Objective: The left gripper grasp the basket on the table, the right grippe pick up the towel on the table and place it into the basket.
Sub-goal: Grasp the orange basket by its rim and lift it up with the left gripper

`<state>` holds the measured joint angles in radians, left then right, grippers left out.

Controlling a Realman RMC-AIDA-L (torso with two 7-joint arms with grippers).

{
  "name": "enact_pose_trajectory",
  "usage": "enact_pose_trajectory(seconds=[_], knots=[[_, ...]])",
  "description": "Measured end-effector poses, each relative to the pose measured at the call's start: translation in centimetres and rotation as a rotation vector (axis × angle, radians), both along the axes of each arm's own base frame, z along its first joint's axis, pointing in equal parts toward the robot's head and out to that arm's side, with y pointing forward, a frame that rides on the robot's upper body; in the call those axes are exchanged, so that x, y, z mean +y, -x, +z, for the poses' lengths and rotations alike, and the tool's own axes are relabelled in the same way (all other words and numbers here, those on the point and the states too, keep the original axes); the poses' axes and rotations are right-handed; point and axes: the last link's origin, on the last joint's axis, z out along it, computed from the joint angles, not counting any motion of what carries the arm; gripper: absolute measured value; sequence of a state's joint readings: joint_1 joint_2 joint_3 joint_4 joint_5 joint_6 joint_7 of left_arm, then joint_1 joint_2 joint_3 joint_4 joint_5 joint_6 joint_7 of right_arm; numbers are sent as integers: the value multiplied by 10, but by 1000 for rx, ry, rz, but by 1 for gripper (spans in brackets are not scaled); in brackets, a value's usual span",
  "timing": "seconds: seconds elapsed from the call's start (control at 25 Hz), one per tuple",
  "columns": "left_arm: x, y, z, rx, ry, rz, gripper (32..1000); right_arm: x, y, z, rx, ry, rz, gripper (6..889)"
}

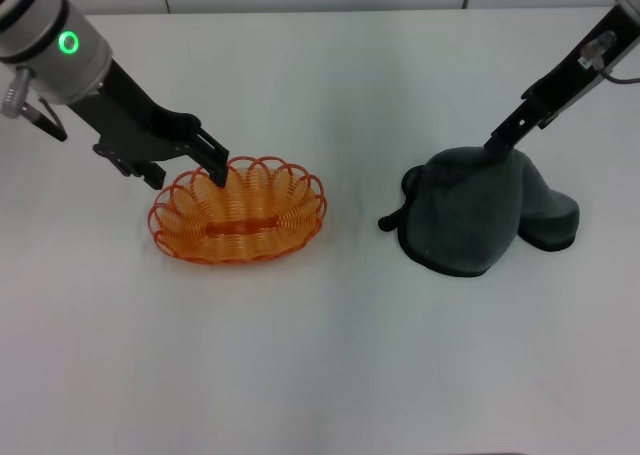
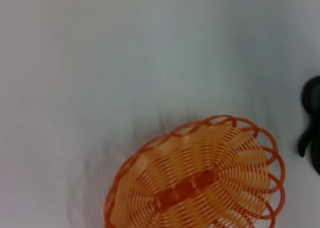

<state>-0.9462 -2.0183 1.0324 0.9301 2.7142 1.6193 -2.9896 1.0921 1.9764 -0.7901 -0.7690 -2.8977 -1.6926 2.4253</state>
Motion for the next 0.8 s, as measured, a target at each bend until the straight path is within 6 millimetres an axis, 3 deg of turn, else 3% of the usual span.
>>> enact_pose_trajectory(seconds=[0.2,0.6,0.8], knots=[[0,-4,-14,-4,33,-2,840,1,6,-4,2,9,15,849],[2,-8,-18,-27,25,-10,833,1,8,-5,-1,15,23,849],[1,1,-19,-26,31,13,832,1,7,-7,-7,19,26,849]])
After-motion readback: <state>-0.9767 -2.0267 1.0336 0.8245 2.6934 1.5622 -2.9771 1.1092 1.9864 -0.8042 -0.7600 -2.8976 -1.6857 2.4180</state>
